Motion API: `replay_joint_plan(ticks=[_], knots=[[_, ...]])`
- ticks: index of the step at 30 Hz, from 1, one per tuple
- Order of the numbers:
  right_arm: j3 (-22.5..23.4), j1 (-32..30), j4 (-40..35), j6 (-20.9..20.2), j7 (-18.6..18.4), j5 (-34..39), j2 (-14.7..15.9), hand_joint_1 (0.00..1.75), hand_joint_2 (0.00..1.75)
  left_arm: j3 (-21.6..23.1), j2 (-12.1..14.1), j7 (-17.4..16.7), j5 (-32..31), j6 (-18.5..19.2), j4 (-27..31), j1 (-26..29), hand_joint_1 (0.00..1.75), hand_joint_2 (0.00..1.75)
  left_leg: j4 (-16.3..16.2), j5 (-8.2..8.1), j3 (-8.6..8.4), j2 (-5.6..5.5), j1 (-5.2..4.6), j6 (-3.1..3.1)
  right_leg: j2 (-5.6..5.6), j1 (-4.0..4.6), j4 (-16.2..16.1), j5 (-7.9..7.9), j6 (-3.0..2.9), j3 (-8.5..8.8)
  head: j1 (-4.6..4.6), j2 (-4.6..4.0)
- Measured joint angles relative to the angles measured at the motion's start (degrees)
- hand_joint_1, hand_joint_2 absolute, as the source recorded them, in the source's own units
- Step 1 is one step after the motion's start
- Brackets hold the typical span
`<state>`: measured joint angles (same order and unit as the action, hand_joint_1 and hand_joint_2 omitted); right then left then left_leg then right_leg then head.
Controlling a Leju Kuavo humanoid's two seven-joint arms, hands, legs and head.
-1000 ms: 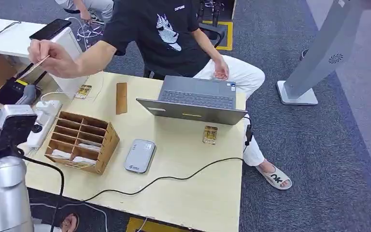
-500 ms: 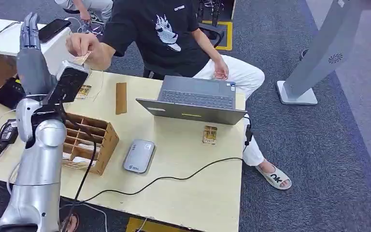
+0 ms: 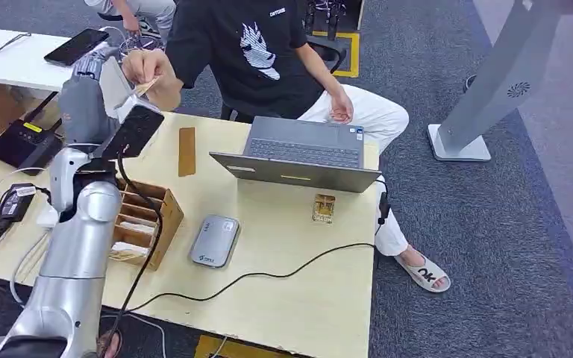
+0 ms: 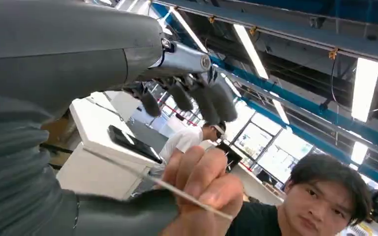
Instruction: Pass the card to the sensor for recognition and then transmit it.
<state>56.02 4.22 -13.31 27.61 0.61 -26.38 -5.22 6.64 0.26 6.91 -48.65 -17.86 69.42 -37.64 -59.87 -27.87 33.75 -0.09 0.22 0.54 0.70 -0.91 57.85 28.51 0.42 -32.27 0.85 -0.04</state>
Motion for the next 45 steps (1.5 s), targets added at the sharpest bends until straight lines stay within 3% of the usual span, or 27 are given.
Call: replay_joint_plan(ticks=[29,37,45], knots=[[0.0,-0.1,0.3,0.5,-0.8,-0.6,-0.1,0.0,1.75,0.5,1.8,1.5,0.2,1.2,-1.8,1.9,1.75,1.75,0.0,0.0,0.0,-0.01,0.0,0.0,-0.02,0.0,0.0,0.0,0.0,0.01,0.0,0.0],[0.7,-0.4,0.3,1.2,-0.4,0.8,-0.7,0.0,1.75,7.4,5.5,2.4,-3.7,7.7,10.8,9.8,1.75,1.75,0.0,-0.02,0.02,0.0,-0.01,-0.01,0.0,-0.01,0.0,0.02,0.0,0.0,0.0,0.0],[2.3,-0.7,0.2,2.0,0.3,1.8,-1.5,0.0,1.75,14.4,10.5,4.1,-5.6,7.8,22.8,22.4,1.75,1.75,0.0,-0.04,0.02,-0.01,0.0,-0.01,-0.01,0.0,0.0,0.07,-0.02,-0.01,-0.02,0.02]])
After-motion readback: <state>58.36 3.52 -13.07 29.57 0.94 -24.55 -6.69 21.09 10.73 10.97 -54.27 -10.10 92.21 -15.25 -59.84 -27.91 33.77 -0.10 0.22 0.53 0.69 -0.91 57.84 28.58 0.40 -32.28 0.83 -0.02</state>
